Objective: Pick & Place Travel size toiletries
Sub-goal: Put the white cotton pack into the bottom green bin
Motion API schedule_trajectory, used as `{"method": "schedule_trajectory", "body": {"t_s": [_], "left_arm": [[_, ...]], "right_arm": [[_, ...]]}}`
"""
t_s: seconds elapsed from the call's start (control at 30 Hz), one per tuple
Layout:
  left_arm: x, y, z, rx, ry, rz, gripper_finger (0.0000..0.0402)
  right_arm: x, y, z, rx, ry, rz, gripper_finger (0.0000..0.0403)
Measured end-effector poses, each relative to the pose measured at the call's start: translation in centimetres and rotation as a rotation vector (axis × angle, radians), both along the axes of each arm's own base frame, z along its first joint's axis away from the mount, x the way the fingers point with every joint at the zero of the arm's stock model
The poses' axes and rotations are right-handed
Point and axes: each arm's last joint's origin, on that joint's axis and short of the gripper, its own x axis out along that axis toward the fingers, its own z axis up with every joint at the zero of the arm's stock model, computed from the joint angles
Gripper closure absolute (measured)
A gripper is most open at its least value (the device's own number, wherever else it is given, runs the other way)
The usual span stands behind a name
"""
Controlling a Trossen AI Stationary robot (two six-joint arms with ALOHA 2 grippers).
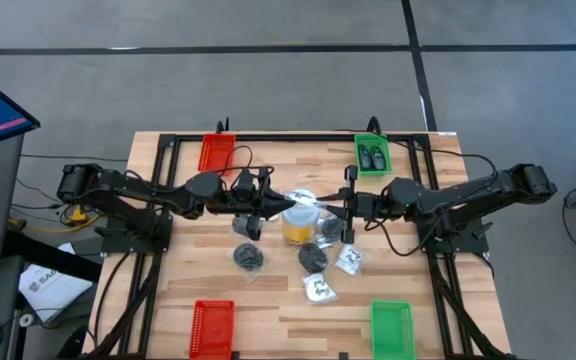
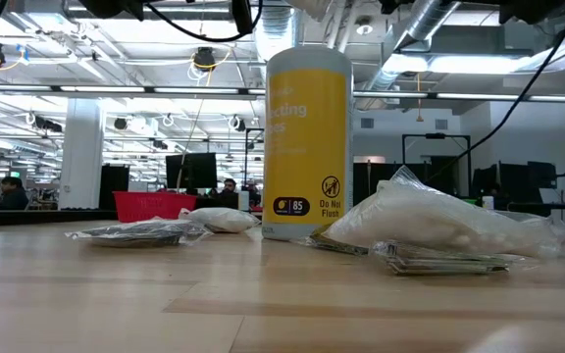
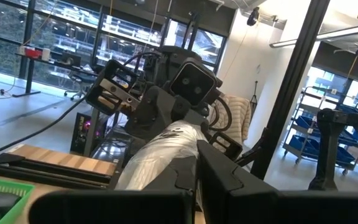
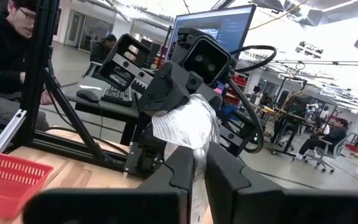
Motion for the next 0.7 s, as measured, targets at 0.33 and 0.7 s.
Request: {"method": "schedule_trajectory", "body": {"t_s": [0.33, 0.7], "left_arm": [[0.0, 0.0, 0.0, 0.015, -0.001, 0.018, 0.0385], [0.0, 0.1, 0.0, 0.149, -0.004, 0.050, 0.0293]], "right_arm": [[0.0, 0.0, 0.0, 0.003, 0.001, 0.000, 0.0397], [-1.0, -0.1, 0.6, 0.042, 0.027, 0.005, 0.0399]]}}
